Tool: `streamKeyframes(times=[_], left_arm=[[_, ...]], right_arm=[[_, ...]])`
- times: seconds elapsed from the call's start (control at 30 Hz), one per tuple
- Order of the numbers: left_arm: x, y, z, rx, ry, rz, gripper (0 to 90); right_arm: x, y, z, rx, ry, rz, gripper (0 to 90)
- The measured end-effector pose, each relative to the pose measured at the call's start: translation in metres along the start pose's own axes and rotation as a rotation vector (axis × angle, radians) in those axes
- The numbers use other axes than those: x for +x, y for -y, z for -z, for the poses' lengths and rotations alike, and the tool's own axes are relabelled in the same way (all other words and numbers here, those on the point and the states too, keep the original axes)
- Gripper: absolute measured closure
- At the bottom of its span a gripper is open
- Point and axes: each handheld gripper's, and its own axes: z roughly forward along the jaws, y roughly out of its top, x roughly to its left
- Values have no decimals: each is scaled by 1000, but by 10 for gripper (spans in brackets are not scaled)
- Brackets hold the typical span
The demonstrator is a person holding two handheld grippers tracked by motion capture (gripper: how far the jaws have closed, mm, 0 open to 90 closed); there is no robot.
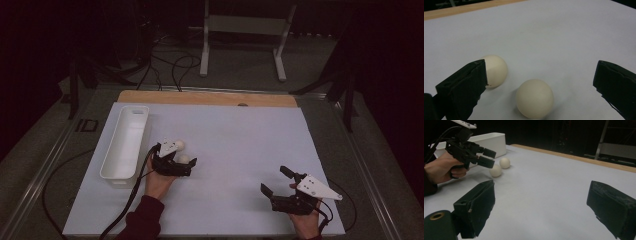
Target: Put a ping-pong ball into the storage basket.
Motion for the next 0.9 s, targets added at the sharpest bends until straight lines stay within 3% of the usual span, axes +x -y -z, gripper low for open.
streamKeyframes(times=[0.6, 0.9], left_arm=[[-3, 4, -6, 46, -9, -5, 17], [-4, 6, -7, 68, -31, -17, 91]], right_arm=[[-1, -1, 2, -7, 6, 0, 74], [-1, -1, 2, -10, 6, -4, 74]])
